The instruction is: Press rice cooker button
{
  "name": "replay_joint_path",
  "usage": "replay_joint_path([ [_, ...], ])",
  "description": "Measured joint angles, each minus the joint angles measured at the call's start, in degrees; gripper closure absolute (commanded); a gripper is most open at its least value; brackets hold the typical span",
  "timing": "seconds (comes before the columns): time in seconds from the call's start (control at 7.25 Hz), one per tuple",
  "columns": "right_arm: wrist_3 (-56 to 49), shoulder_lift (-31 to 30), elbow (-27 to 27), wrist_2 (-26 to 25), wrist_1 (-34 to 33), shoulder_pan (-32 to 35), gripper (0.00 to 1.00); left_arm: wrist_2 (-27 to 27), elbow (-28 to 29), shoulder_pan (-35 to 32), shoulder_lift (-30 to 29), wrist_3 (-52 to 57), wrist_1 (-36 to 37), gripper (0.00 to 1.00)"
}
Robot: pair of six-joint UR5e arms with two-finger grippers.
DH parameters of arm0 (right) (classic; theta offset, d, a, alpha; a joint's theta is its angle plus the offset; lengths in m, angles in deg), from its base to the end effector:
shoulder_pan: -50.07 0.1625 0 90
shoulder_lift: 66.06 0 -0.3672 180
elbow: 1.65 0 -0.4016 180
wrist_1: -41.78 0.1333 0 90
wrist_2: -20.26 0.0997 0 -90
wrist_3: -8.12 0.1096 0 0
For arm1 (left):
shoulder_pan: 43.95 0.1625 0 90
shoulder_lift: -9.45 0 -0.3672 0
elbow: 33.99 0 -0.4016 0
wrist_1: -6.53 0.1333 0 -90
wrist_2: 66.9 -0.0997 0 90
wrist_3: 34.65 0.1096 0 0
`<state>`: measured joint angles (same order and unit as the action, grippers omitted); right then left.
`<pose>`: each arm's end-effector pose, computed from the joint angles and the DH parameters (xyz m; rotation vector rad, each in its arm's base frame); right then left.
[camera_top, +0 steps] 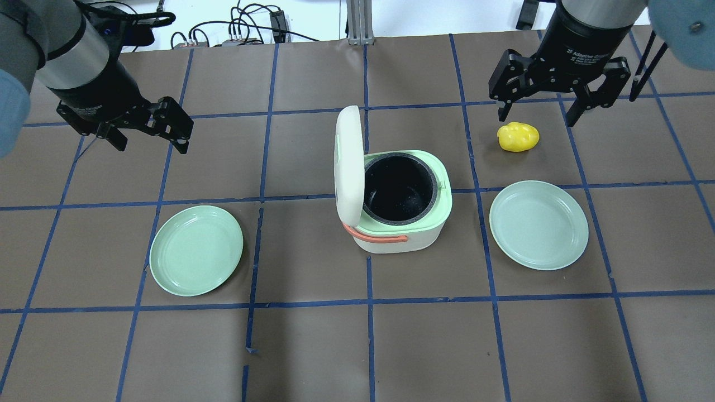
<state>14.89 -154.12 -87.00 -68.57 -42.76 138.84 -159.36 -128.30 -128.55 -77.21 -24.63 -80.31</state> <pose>0.1246 -0.5107 0.4342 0.2186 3.1149 0.0764 -0.0825 -0.4939 0.4167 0.1234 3.0911 -0.0497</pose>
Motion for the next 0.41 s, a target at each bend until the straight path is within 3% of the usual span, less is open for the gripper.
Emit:
replay_joint_path([
  [0.41, 0.08, -0.13, 0.33, -1.82, 0.50, -0.01, 0.00, 0.03, 0.00, -0.02, 0.00, 0.00, 0.00, 0.00],
])
